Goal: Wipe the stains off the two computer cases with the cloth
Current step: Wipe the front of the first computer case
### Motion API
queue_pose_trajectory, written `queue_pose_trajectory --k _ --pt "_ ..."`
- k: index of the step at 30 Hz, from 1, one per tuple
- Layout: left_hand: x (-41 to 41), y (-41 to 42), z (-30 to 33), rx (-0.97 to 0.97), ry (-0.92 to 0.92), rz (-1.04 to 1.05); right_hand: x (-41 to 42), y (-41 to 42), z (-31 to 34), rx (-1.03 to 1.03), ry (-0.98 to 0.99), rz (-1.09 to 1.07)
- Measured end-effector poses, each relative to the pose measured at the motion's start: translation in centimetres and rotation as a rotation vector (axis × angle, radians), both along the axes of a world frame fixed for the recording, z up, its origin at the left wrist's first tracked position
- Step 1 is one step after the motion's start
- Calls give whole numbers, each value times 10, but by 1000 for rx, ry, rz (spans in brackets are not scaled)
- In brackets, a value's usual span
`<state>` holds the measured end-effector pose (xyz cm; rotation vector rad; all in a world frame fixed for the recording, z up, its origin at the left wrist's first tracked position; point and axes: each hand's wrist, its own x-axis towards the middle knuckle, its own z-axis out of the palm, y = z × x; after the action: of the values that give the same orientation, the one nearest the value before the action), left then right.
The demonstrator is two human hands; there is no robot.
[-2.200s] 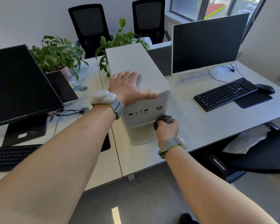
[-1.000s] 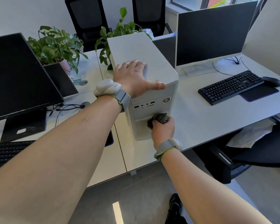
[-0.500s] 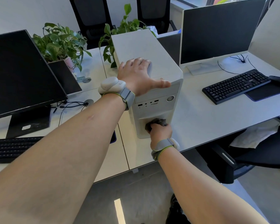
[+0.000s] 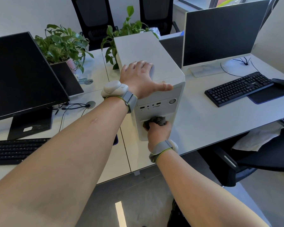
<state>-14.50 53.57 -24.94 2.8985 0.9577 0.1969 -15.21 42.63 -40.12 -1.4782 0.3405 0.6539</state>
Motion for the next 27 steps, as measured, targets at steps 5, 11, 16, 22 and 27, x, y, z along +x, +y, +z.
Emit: queue_pose_trajectory --k 5,11,16,22,27 --pt "-2 0 0 -2 10 10 -8 7 7 93 85 17" --pt "0 1 0 1 11 9 -5 11 6 21 25 -45" --pt "0 2 -1 9 1 3 -11 7 -1 40 61 -73" --pt "-1 3 -1 8 -13 -17 -13 10 -18 80 263 -52" --pt "-3 2 0 -7 -19 -16 -9 7 -21 152 474 -25"
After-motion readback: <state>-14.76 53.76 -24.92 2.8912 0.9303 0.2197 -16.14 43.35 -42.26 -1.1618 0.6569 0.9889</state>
